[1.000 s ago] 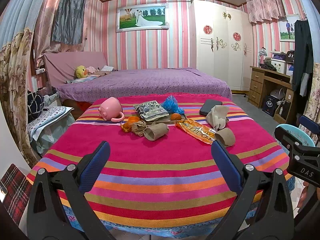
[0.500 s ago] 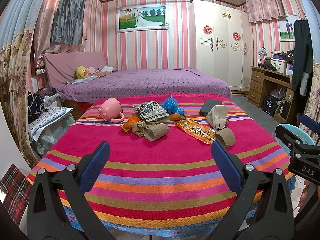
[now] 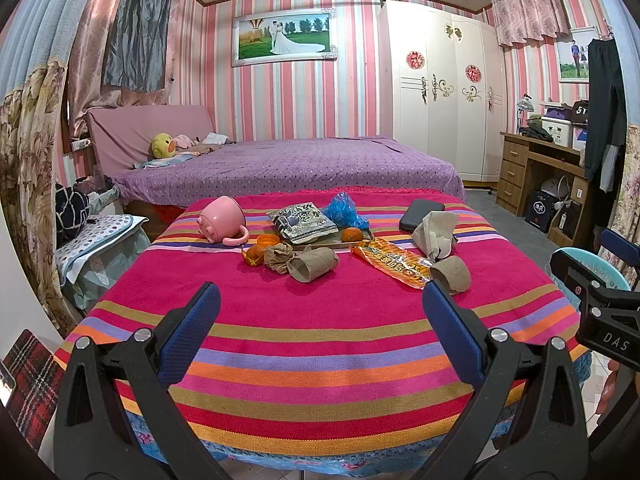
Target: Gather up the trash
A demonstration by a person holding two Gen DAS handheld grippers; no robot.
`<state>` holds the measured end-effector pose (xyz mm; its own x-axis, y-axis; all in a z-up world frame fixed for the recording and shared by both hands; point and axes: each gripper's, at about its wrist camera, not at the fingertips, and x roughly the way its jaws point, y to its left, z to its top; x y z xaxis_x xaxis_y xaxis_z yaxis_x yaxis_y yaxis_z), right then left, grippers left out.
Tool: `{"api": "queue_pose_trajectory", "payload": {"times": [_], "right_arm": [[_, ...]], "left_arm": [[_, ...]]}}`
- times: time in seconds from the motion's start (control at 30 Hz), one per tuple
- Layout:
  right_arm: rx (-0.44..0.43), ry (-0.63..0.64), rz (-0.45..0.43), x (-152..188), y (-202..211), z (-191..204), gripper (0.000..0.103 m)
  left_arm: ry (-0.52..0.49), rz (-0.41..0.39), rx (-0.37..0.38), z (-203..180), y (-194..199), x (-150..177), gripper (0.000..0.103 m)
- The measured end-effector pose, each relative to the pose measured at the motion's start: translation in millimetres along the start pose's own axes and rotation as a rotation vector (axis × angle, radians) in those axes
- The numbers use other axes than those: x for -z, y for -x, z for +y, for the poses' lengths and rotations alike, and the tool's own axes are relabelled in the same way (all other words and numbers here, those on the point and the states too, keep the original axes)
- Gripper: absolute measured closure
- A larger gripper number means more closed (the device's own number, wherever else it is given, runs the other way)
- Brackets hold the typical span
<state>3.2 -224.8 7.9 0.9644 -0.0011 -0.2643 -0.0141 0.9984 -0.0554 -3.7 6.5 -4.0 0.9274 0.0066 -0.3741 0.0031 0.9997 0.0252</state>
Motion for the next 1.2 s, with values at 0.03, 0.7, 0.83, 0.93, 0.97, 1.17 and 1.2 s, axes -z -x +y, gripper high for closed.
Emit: {"api": "queue_pose_trajectory", "payload": {"times": [0.03, 0.7, 0.83, 0.93, 0.97, 1.17, 1.2], "right_arm": [[0.000, 0.001, 0.000, -0.2, 0.2, 0.0, 0.004], [0.002, 0.003, 0.004, 0.5, -1.6, -0.9, 0.004], [0.003, 0.001, 0.003, 0.0, -1.6, -1.7, 0.004], [0.004, 0.003, 0.005, 0.2, -1.8, -1.6, 0.004], [0.003, 0.003, 0.006, 0.5, -1.8, -2.0, 0.004], [0.003, 0.002, 0.005, 0.6, -1.9, -2.0, 0.004], [0.004, 0.002, 0.005, 0.7, -1.9, -2.1, 0.004]], "left_arm": [[0.000, 0.000, 0.000, -0.1, 0.0, -0.3, 0.005], [-0.001, -0.001, 0.000, -0.4, 0.3, 0.2, 0.005], [-0.001, -0.001, 0.000, -0.6, 0.1, 0.1, 0.005], [-0.002, -0.001, -0.001, -0.4, 0.3, 0.6, 0.005], [-0.001, -0.001, 0.000, -0.5, 0.1, 0.0, 0.005], [-0.001, -0.001, 0.000, -0.5, 0.0, 0.1, 0.005], [-0.001, 0.000, 0.000, -0.4, 0.2, 0.4, 0.005]]}}
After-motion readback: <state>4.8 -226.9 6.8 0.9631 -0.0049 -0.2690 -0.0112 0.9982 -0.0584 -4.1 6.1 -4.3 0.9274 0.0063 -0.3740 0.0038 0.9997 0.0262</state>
